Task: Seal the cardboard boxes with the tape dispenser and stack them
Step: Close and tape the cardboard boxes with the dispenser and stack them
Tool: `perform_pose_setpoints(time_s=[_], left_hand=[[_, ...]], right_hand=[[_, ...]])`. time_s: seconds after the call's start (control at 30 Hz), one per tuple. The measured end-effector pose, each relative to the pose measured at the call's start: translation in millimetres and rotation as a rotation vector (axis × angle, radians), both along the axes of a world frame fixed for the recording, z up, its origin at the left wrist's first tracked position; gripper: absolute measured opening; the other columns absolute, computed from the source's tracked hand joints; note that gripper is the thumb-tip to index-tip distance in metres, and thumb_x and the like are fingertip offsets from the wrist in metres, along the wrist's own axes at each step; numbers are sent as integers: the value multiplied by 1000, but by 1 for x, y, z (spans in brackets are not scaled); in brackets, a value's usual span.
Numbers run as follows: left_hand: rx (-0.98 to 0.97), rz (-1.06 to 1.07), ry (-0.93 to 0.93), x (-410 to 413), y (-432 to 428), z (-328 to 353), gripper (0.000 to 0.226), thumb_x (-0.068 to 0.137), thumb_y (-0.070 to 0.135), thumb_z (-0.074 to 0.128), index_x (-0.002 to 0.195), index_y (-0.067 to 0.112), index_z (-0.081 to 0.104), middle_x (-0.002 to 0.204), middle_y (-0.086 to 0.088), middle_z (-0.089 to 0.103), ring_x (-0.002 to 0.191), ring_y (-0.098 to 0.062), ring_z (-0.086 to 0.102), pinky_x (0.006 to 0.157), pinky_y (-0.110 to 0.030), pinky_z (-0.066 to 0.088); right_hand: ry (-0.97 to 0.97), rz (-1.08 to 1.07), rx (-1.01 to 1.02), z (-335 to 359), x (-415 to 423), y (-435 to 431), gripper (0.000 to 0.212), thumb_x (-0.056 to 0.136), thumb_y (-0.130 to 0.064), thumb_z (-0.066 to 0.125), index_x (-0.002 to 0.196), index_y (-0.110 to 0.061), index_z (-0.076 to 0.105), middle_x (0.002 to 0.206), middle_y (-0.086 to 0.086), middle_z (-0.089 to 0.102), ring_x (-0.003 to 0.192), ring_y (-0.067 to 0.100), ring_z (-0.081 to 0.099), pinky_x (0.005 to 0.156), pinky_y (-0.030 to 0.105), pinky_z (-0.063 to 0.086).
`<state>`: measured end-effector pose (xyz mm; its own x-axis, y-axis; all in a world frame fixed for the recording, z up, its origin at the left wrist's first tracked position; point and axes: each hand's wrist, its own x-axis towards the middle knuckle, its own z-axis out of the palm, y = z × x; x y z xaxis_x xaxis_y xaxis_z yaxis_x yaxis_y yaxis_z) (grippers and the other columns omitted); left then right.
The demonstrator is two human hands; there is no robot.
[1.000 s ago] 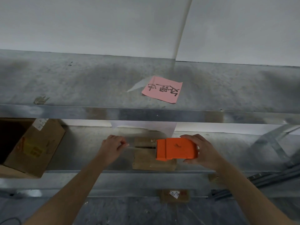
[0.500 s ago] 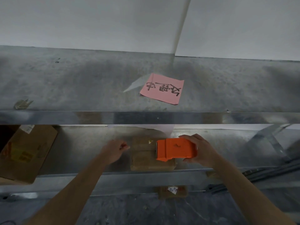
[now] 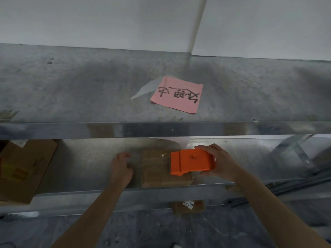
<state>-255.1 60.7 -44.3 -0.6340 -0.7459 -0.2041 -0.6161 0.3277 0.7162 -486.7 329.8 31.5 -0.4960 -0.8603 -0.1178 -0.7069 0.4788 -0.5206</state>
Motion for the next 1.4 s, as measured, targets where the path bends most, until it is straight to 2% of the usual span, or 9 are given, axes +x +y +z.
perform_pose_setpoints(time_s=[0.07, 0.17, 0.4, 0.63, 0.77, 0.9, 1.07, 1.27, 1.4], left_hand=[[-180, -131, 240, 5, 22, 14, 43, 88, 1, 56, 129, 15, 49, 138, 0, 40, 134, -20, 33, 108, -16, 21], [-106, -474, 239, 4, 43, 11, 69, 91, 55, 48, 149, 27, 24, 155, 18, 11, 145, 2, 2, 113, -13, 6], [70, -461, 124, 4, 36, -2, 96, 71, 81, 48, 148, 41, 7, 157, 24, -4, 142, 4, 2, 115, -26, 12], [143, -424, 85, 0, 41, 0, 81, 90, 39, 61, 152, 33, 9, 156, 27, -8, 140, 4, 7, 118, -28, 16], [169, -422, 27, -1, 42, 5, 81, 92, 36, 59, 152, 36, 3, 154, 29, -11, 138, 1, 8, 118, -30, 18], [210, -379, 50, 0, 43, 3, 84, 90, 39, 59, 150, 42, 1, 154, 27, -6, 142, -5, 10, 119, -36, 18], [266, -357, 49, -3, 47, 6, 85, 92, 32, 59, 148, 44, -4, 154, 26, -8, 140, -2, 9, 119, -33, 18], [344, -337, 48, -3, 48, 11, 85, 93, 29, 59, 147, 46, -4, 154, 27, -10, 139, 1, 8, 115, -25, 21], [403, -346, 46, -2, 45, 14, 87, 90, 34, 61, 144, 55, -3, 154, 29, -10, 142, -3, 12, 116, -35, 29]], right_hand=[[-8, 1, -9, -1, 2, 1, 93, 59, -44, 90, 128, -54, 29, 123, -9, 41, 112, 11, 43, 97, 29, 37], [-4, -4, -41, -2, 5, -1, 94, 57, -43, 91, 130, -49, 33, 120, -8, 42, 109, 11, 45, 93, 24, 34], [-63, 0, -47, -5, -4, 20, 95, 57, -41, 91, 127, -57, 29, 125, -8, 44, 113, 9, 45, 95, 23, 35], [-93, 29, 1, 3, -36, 48, 96, 57, -41, 92, 129, -58, 30, 126, -9, 43, 114, 9, 44, 95, 28, 43], [-34, -2, 45, -1, -57, 73, 97, 44, -78, 76, 126, -72, 26, 127, -11, 44, 115, 9, 46, 98, 33, 43], [-7, -23, 74, -9, -70, 105, 95, 51, -65, 83, 129, -60, 30, 125, -16, 43, 111, 4, 46, 97, 30, 44], [-29, -2, 37, -22, -69, 114, 95, 54, -59, 87, 130, -62, 30, 125, -14, 45, 111, 6, 47, 94, 26, 40], [-15, 41, 74, -33, -71, 101, 95, 58, -55, 87, 131, -57, 27, 124, -10, 43, 111, 10, 47, 100, 32, 43], [-1, 68, 138, -43, -78, 92, 97, 58, -54, 87, 130, -61, 22, 123, -13, 36, 113, 10, 43, 102, 32, 40]])
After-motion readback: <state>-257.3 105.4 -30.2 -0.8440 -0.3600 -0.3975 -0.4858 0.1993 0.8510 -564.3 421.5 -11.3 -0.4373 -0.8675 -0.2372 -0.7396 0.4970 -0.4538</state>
